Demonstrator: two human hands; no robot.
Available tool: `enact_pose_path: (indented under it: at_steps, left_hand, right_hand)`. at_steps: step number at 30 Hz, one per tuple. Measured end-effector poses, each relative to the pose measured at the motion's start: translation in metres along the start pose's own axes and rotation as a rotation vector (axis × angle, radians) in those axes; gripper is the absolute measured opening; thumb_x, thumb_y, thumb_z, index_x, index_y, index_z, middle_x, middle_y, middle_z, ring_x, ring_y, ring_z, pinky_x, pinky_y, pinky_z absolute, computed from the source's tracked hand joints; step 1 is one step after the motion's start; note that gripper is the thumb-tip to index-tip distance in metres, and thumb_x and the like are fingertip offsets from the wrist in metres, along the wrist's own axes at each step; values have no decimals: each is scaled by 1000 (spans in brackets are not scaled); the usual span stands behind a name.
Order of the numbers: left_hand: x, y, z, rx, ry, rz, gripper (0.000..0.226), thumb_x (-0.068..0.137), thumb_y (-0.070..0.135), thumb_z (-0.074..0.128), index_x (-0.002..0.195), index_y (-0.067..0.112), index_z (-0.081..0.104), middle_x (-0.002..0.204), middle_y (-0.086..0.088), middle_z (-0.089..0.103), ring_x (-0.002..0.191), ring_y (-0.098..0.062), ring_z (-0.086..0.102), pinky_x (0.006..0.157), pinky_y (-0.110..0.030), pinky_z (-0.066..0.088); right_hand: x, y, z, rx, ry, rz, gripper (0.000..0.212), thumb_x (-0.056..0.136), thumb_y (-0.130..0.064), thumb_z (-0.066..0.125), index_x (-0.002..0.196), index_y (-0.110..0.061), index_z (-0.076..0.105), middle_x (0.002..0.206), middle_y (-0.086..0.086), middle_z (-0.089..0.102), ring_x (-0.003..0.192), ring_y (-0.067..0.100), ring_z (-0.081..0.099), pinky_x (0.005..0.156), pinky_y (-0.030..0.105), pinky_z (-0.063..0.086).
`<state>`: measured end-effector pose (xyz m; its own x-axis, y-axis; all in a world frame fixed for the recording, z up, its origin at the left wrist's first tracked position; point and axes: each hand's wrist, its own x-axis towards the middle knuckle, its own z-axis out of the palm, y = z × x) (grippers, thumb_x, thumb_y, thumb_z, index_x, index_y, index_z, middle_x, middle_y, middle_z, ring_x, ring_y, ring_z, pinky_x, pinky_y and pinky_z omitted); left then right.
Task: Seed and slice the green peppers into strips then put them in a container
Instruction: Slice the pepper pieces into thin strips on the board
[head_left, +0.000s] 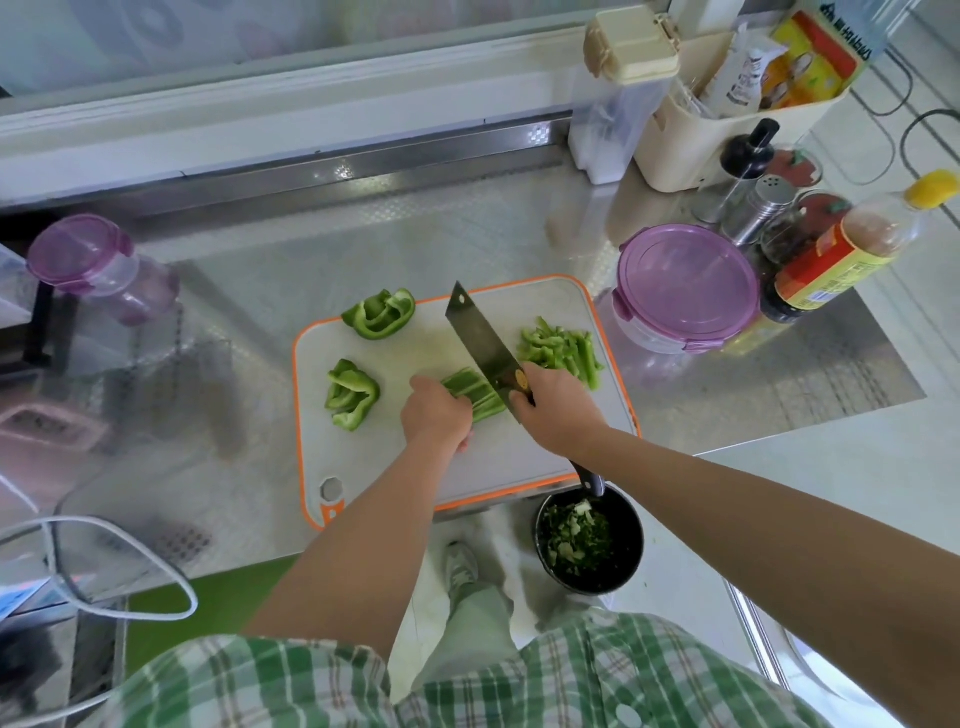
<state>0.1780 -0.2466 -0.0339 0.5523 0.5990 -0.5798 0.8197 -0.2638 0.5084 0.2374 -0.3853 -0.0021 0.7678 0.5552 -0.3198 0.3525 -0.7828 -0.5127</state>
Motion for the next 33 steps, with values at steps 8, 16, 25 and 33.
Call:
enact_pose_path:
  at_steps: [8,16,25,33]
  left_hand:
    - [5,-5,11,-10,47,33,14,86,19,53,94,13,43,79,-12,70,72,-36,70,66,-46,61]
    - [2,-1,8,-32,12,15,6,90,15,49,93,12,45,69,-9,70,57,-28,70,66,-40,61]
    - [2,-2,8,-39,-18,47,6,91,11,47,93,16,45,69,-7,69,43,-18,63,51,-28,55]
    - [4,-5,9,-52,-40,36,6,94,13,48,98,14,45,77,-13,70,56,-26,69,57,-39,60]
  right_hand:
    - [-6,-4,5,-124,-40,3,11,98,-20,42,98,-10,47,76,8,49,70,29,48,57,32,36]
    - [-6,-9,6,-234,-80,0,8,98,-17,38,92,-14,35,72,3,43,70,26,46,56,32,33]
    - [4,-14,17,-334,-93,10,10,94,-6,41,93,-13,35,67,1,37,66,26,45,53,30,30]
    - [8,-2,22,-108,11,61,9,99,-18,41,98,-9,43,73,7,47,66,28,46,56,33,35]
